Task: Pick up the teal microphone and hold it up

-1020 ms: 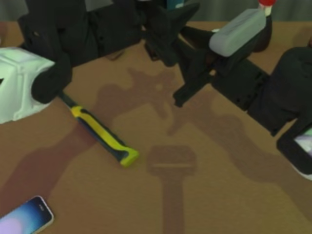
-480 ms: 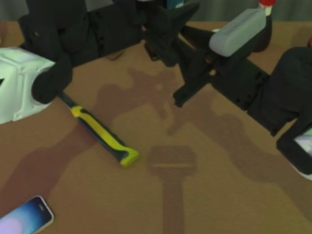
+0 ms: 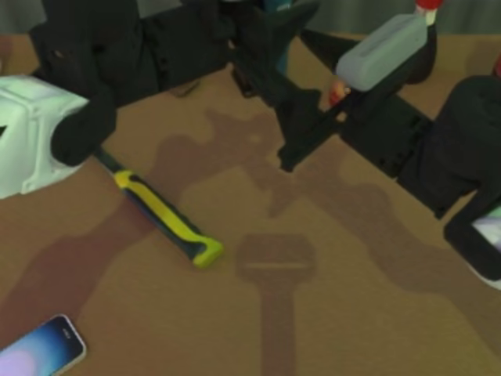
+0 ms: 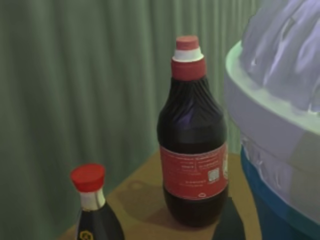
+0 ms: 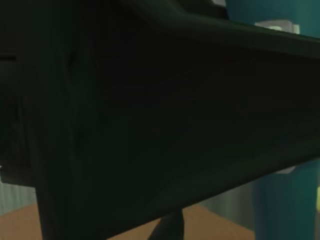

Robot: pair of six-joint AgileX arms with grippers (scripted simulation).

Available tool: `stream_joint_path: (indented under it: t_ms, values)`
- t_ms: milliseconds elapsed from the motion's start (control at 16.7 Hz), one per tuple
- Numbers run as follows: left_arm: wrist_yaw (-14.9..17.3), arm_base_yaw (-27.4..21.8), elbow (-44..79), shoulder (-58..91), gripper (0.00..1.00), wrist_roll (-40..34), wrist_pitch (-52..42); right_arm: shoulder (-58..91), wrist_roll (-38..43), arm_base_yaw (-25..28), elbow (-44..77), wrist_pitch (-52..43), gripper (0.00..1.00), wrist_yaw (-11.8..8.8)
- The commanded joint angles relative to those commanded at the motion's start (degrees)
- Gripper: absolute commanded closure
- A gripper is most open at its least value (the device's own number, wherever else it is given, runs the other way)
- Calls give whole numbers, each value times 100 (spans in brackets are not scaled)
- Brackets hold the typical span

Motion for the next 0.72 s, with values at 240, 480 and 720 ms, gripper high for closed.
stream_joint_path:
  t_ms: [240,480,720]
  values:
    - [0,0,0,0,100,0,0,0,0,0,0,0,0,0]
    - [0,0,0,0,100,0,0,0,0,0,0,0,0,0]
    - [123,142,-49,-95,100,22,-20,-203,-15,-57,-254,6,0,-22]
